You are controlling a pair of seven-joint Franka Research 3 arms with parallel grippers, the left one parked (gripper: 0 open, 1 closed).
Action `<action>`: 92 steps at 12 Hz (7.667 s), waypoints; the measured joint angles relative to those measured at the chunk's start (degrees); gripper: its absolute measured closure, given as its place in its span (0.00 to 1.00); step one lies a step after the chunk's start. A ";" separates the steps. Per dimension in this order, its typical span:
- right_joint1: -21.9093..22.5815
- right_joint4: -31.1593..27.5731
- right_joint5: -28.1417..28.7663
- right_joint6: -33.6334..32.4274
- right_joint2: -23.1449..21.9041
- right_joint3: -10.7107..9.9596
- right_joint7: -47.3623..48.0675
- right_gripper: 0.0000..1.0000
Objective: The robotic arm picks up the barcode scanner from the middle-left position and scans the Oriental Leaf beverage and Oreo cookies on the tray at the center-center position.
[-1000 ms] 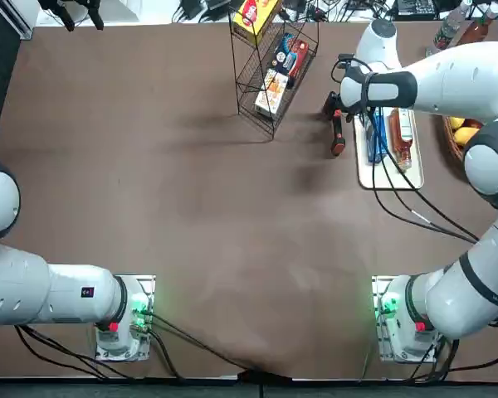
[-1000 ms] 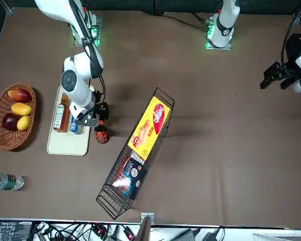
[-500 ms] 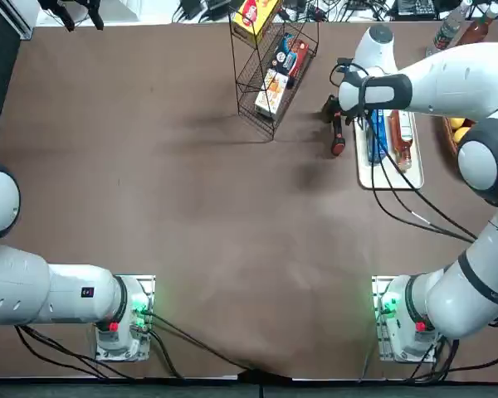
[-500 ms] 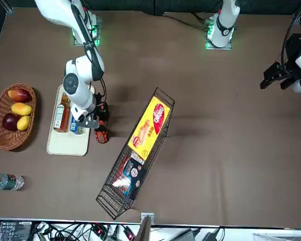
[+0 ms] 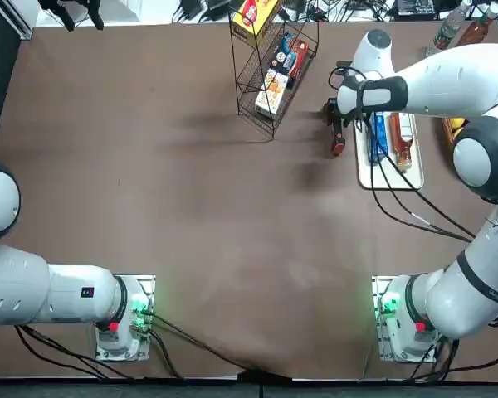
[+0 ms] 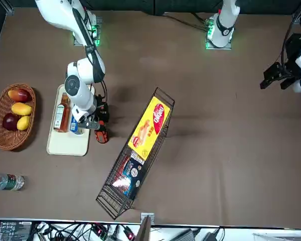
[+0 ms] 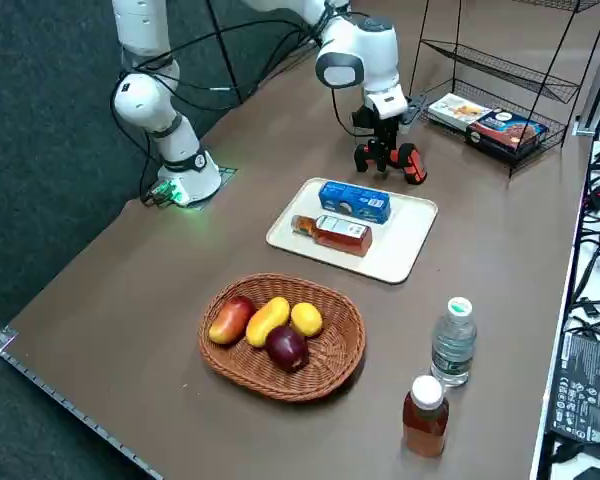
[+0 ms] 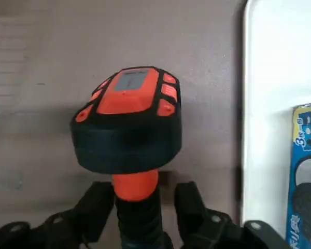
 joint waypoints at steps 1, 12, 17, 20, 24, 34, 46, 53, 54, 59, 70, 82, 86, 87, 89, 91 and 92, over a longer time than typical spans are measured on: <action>0.00 0.00 0.00 0.20 0.11 -0.01 0.02 0.28; -0.23 0.96 0.01 0.25 -0.82 -0.75 0.03 0.57; -4.04 1.99 -0.05 -9.85 -9.70 -2.70 -1.85 0.57; -9.60 1.97 -0.06 -18.10 -13.88 -2.91 -8.88 0.57; -14.53 1.32 -0.06 -21.30 -15.23 -3.08 -13.72 0.57; -15.97 -1.92 -0.06 -21.36 -14.30 -3.05 -13.73 0.57; -15.91 -1.91 -0.12 -21.35 -14.09 -2.68 -14.68 0.57; -26.21 -0.98 -0.20 -25.06 -16.02 -3.39 -30.10 0.57; -27.34 -0.94 -0.20 -25.28 -16.15 -3.43 -30.92 0.57; -29.44 -0.94 -0.20 -25.38 -15.98 -3.43 -31.39 0.57; -30.25 -0.95 -0.20 -24.19 -14.18 -3.40 -31.39 0.57; -29.89 -0.82 -0.20 -22.94 -13.25 -2.34 -31.42 0.57; -26.54 -0.49 -0.18 -22.95 -13.27 -1.89 -31.02 0.57; -25.57 -0.20 -0.18 -22.97 -13.27 -1.85 -30.57 0.57; -22.05 1.72 -0.16 -23.95 -13.28 -1.70 -26.24 0.57; -18.96 2.51 -0.08 -24.12 -13.28 -1.62 -23.53 0.57; -17.40 2.58 -0.07 -24.12 -13.28 -1.58 -22.67 0.57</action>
